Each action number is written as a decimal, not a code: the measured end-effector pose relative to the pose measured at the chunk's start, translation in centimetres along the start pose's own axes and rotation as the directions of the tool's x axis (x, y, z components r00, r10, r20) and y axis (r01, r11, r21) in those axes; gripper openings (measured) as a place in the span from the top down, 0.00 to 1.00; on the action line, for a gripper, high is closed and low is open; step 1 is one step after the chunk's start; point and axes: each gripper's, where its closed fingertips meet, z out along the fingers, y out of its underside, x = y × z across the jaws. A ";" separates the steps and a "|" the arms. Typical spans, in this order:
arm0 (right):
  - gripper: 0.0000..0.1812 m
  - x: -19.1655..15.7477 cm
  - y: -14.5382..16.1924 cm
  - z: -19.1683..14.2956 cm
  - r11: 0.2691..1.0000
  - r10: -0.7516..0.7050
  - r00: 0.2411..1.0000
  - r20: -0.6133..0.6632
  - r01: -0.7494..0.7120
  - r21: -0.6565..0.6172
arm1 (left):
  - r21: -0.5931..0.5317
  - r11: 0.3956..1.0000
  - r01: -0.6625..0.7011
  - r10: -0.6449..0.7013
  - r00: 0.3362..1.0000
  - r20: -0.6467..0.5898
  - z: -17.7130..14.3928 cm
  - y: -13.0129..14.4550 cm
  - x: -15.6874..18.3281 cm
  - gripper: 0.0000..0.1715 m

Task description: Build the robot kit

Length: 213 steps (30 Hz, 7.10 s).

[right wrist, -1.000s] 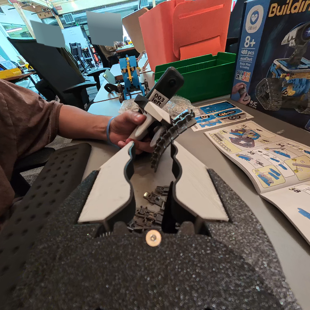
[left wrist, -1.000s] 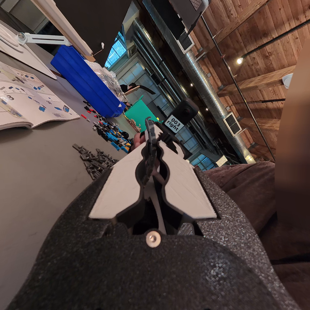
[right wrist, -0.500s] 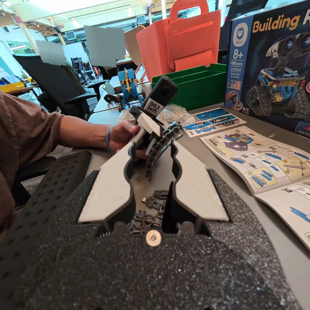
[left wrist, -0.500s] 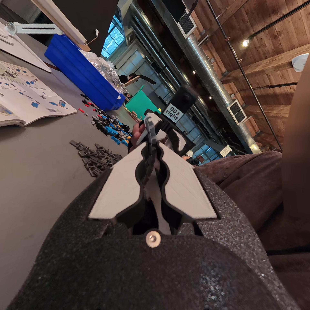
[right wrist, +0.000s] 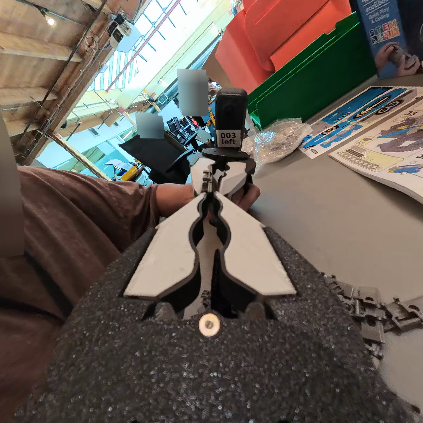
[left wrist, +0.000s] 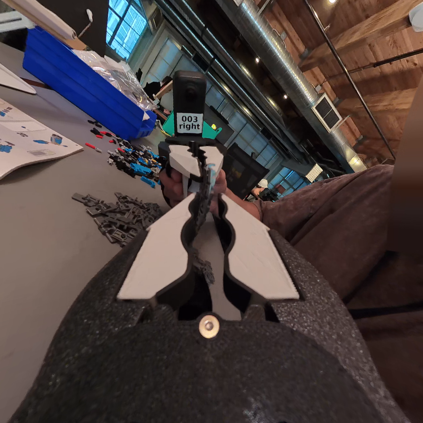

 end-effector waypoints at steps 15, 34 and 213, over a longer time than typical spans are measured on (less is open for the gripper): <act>0.99 0.0 0.6 0.1 0.990 0.139 0.990 0.039 -0.137 -0.032 | 0.057 0.998 0.028 -0.027 0.999 -0.030 -1.0 -1.3 0.1 0.99; 0.83 3.6 4.7 0.3 0.930 -0.219 0.947 -0.234 0.130 -0.343 | -0.181 0.933 -0.311 0.329 0.940 0.084 -5.4 -3.1 1.3 0.99; 0.95 1.3 4.2 2.3 0.861 -0.230 0.953 -0.199 0.104 -0.499 | -0.217 0.975 -0.049 0.061 0.997 0.052 -1.6 2.0 -1.1 0.98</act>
